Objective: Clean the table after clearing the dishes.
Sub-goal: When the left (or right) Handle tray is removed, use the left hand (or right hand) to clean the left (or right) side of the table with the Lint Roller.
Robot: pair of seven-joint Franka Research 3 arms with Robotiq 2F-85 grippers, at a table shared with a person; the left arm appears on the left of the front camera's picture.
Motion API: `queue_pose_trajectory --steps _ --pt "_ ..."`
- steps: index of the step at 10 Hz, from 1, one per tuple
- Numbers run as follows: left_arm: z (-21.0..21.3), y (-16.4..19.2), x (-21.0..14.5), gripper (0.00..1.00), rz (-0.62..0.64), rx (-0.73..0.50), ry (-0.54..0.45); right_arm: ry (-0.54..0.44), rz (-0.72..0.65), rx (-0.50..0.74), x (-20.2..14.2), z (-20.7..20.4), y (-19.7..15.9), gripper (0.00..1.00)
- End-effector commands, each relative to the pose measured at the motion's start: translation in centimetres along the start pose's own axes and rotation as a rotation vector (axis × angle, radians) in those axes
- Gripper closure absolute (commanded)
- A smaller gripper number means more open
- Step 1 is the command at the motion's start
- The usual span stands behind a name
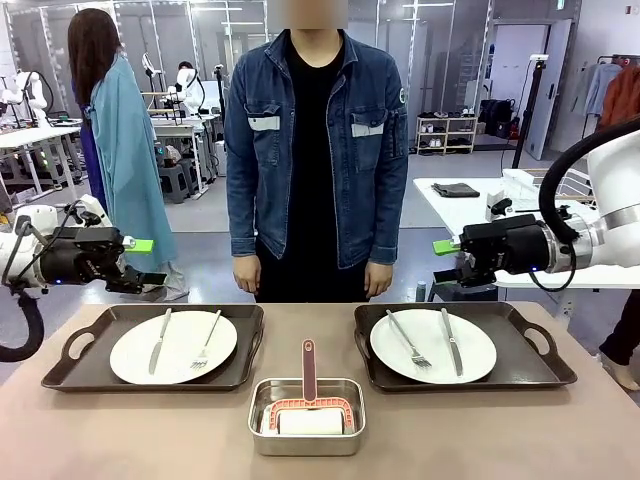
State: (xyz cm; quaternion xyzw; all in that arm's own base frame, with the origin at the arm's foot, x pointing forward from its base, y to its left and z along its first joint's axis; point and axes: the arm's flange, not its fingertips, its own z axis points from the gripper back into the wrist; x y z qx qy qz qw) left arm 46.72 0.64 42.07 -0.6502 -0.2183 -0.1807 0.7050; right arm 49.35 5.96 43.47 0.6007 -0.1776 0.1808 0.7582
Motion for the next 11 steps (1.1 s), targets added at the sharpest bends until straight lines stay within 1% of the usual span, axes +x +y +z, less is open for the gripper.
queue_pose_trajectory --steps 1,5,6,7,8,9,10,11 --pt "-2.1 -1.3 1.1 0.0 -0.059 0.021 0.02 0.024 0.043 0.009 0.2 -1.2 0.5 0.0" --pt "-2.1 -1.3 1.1 0.0 -0.059 0.021 0.02 0.024 0.043 0.009 0.2 -1.2 0.5 0.0" --pt "-2.6 -1.2 1.1 0.0 -0.043 0.004 0.044 0.025 0.021 0.009 0.1 -1.3 0.5 0.0" --pt "-1.3 -0.5 0.3 0.0 -0.016 0.026 0.116 -0.037 -0.003 0.006 -0.5 0.6 -0.5 0.0" --pt "0.2 -0.1 -0.4 0.0 -0.018 0.044 0.131 -0.107 -0.031 0.028 -1.1 3.1 -1.4 0.0" --pt "2.4 0.1 -1.1 0.0 -0.007 0.047 0.144 -0.185 -0.05 0.018 -2.0 6.5 -2.3 0.0" --pt "5.5 0.2 -1.6 0.0 -0.015 0.069 0.155 -0.249 -0.05 -0.009 -3.1 10.1 -2.7 0.0" --pt "9.4 0.6 -2.5 0.0 0.0 0.047 0.175 -0.319 -0.049 -0.028 -4.4 13.7 -2.4 0.0"
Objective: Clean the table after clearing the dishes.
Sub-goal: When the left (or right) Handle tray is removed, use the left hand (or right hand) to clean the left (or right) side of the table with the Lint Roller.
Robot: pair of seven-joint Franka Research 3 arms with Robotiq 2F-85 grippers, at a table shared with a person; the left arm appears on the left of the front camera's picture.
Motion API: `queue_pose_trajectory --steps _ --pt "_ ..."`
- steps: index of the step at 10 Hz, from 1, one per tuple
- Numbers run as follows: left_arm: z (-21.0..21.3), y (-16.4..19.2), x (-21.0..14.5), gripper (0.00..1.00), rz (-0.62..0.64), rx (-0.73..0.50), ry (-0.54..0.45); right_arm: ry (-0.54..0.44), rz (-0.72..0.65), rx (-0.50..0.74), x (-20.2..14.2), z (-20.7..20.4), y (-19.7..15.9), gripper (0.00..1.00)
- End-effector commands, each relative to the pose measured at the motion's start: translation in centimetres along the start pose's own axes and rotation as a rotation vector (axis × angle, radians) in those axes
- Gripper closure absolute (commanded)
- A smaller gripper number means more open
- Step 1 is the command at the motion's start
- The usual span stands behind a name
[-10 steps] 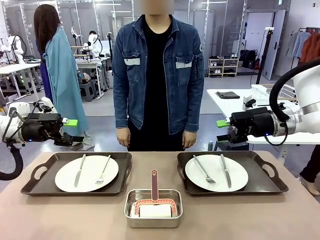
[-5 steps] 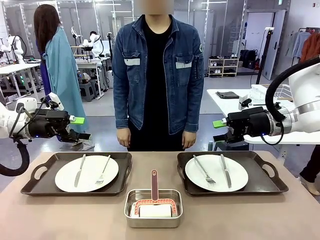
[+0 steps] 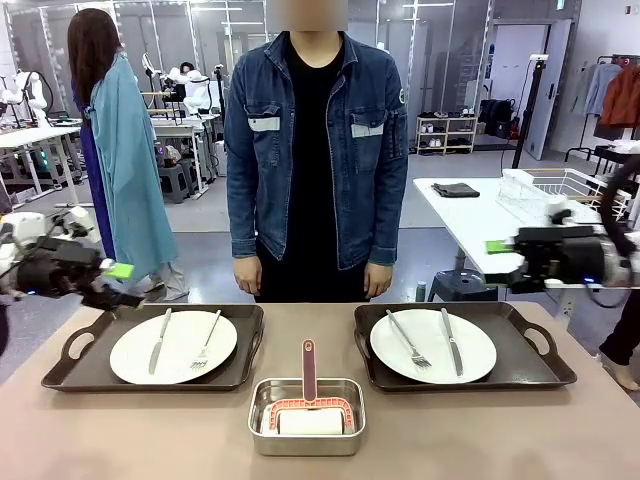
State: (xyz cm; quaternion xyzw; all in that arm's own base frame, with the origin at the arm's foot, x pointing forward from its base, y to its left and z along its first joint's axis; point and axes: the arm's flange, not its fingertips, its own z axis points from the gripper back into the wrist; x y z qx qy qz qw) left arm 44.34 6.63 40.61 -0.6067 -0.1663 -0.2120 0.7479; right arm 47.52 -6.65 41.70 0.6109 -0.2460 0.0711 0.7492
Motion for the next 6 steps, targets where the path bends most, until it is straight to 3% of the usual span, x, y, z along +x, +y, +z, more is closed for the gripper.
queue_pose_trajectory --steps 1,4,6 --pt "7.5 1.3 -2.1 0.0 -0.012 -0.023 -0.009 -0.117 0.051 -0.037 -1.6 5.6 0.9 0.0" --pt "20.4 3.2 -8.5 0.0 -0.019 0.012 -0.226 -0.154 0.059 -0.143 -4.6 14.1 1.3 0.0" --pt "24.7 3.0 -11.5 0.0 -0.019 0.056 -0.337 -0.234 0.041 -0.193 -6.1 18.7 1.5 0.0"
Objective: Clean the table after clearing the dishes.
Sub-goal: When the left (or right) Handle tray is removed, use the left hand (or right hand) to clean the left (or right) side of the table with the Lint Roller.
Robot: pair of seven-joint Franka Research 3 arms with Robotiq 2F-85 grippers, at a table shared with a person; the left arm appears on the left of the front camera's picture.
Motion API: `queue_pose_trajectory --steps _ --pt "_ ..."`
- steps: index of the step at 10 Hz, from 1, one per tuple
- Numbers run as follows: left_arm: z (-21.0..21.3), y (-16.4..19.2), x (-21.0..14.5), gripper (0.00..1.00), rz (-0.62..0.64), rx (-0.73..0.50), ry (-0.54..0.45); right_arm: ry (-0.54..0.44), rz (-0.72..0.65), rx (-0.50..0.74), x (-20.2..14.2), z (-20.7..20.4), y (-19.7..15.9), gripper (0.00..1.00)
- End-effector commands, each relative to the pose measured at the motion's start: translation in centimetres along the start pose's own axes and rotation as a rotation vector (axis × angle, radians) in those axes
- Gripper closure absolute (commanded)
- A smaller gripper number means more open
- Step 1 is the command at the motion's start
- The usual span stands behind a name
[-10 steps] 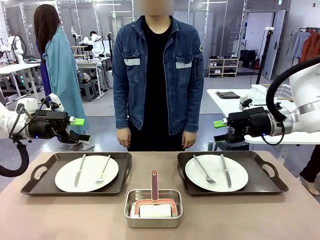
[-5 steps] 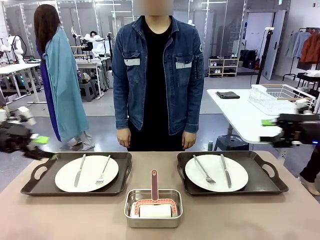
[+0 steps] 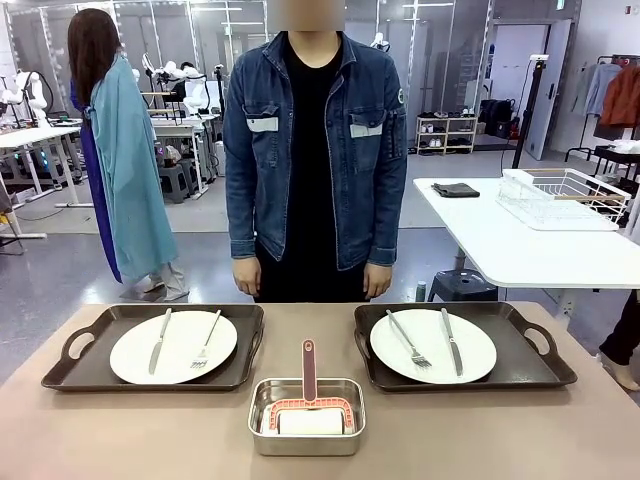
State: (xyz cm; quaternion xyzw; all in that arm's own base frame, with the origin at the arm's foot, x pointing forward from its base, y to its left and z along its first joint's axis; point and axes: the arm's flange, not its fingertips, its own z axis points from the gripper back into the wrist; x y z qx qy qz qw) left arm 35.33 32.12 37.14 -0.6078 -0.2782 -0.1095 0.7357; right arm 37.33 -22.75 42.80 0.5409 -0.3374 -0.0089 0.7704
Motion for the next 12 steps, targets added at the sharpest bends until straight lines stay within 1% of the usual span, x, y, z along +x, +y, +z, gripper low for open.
queue_pose_trajectory --steps 1,2,3,12 --pt "1.7 0.1 0.9 0.0 -0.037 -0.005 -0.094 -0.034 0.027 -0.036 -0.7 1.7 0.4 0.0" --pt "1.7 0.0 1.4 0.0 -0.057 -0.045 -0.113 -0.019 0.024 -0.027 -0.3 1.0 0.6 0.0" --pt "1.7 0.3 -0.2 0.0 -0.006 0.012 -0.052 -0.025 -0.002 -0.02 -0.3 1.7 -0.1 0.0" --pt "1.7 0.3 -0.2 0.0 -0.006 0.012 -0.052 -0.025 -0.002 -0.02 -0.3 1.7 -0.1 0.0"
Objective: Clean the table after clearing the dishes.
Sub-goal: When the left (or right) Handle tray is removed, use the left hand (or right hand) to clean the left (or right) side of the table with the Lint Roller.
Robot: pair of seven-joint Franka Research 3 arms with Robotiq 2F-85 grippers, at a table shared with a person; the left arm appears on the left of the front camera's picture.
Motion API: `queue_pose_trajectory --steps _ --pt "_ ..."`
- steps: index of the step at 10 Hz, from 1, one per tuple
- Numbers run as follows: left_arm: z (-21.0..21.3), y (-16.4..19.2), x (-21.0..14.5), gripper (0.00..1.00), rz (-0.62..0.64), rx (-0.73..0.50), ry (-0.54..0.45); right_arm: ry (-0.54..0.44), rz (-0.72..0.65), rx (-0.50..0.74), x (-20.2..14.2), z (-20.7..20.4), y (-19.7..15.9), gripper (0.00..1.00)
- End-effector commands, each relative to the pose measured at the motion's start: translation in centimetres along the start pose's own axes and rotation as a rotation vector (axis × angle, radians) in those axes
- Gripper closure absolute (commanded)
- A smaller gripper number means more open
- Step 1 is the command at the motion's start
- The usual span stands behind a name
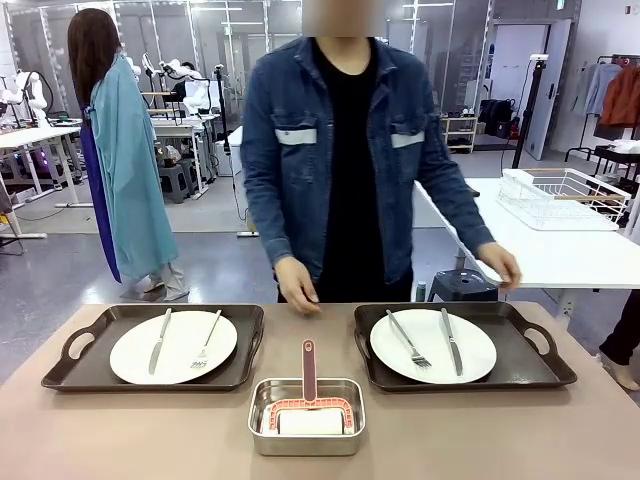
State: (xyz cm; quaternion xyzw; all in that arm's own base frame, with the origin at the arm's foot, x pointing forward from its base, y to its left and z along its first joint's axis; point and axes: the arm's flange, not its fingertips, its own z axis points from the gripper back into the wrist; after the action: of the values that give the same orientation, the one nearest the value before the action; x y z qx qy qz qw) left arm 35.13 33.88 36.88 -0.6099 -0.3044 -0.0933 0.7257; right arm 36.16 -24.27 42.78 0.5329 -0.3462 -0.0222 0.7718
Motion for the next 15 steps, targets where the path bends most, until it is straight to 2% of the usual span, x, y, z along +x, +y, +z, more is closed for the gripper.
queue_pose_trajectory --steps 1,15 --pt "0.06 -0.24 -0.23 0.0 0.003 0.013 0.012 0.002 0.004 0.002 0.06 -0.12 0.15 0.0" --pt "0.06 -0.24 -0.23 0.0 0.003 0.013 0.012 0.002 0.004 0.002 0.06 -0.12 0.15 0.0"
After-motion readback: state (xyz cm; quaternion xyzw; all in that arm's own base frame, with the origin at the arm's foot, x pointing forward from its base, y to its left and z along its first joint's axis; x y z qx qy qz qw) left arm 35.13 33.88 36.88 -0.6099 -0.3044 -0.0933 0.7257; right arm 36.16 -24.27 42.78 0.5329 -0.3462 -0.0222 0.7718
